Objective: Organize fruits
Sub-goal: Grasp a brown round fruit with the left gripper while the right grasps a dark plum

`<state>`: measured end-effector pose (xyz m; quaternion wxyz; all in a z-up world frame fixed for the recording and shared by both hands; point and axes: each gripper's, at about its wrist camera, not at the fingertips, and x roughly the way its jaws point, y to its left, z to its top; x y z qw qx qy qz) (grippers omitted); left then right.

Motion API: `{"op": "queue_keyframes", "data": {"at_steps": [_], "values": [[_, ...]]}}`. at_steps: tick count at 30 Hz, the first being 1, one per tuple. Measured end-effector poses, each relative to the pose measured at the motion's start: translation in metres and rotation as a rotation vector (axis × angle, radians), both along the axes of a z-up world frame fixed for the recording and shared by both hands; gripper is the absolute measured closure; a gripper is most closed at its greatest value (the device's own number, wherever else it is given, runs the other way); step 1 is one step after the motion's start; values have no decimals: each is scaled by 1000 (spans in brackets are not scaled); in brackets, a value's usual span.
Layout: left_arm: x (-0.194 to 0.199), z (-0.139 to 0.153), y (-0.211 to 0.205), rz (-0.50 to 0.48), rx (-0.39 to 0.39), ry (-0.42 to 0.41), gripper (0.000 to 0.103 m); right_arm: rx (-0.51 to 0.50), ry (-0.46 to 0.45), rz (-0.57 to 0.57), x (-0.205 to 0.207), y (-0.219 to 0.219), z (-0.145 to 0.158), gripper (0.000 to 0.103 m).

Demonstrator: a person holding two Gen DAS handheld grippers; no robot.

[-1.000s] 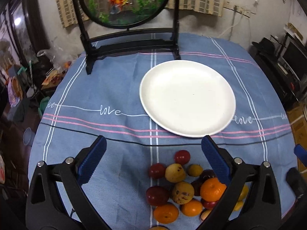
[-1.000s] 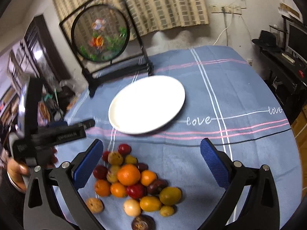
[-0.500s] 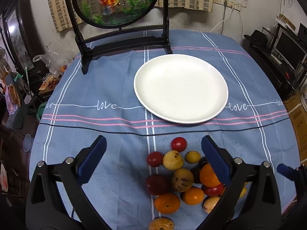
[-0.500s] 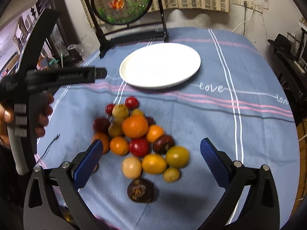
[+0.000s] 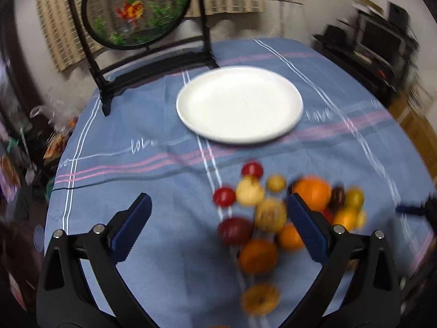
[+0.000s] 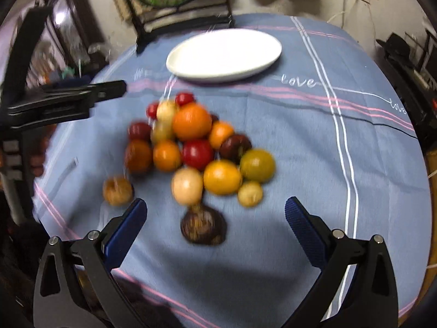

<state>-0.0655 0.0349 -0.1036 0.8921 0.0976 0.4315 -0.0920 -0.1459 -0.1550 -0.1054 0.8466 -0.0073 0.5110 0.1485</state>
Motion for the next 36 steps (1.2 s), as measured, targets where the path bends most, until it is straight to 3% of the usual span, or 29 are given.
{"op": "queue_keyframes", "data": {"at_steps": [6, 9, 11, 16, 19, 24, 25, 28, 30, 31, 36], "values": [[-41, -38, 24, -85, -53, 130, 2, 21, 77, -26, -10, 0, -19, 2], [-51, -57, 21, -119, -75, 197, 2, 0, 113, -51, -5, 0, -31, 15], [-57, -67, 17, -128, -72, 216, 2, -9, 140, -48, -2, 3, -39, 26], [-56, -78, 13, -120, -96, 236, 2, -38, 156, -29, 0, 17, -47, 27], [-53, -82, 6, -134, -80, 235, 2, -86, 158, -2, 2, 24, -52, 37], [-47, -91, 1, -133, -57, 258, 4, -112, 143, 27, 1, 27, -53, 44], [-48, -93, 1, -133, -59, 265, 6, -111, 141, 30, 2, 26, -53, 46], [-47, -96, 0, -136, -43, 276, 25, -93, 142, 64, 1, 26, -52, 58], [-47, -93, -2, -161, -75, 279, 44, -86, 149, 71, 1, 25, -51, 58], [-47, -90, -2, -169, -108, 293, 58, -83, 150, 81, 1, 24, -51, 58], [-47, -90, -6, -149, -93, 307, 58, -58, 169, 100, -5, 20, -48, 58]]}}
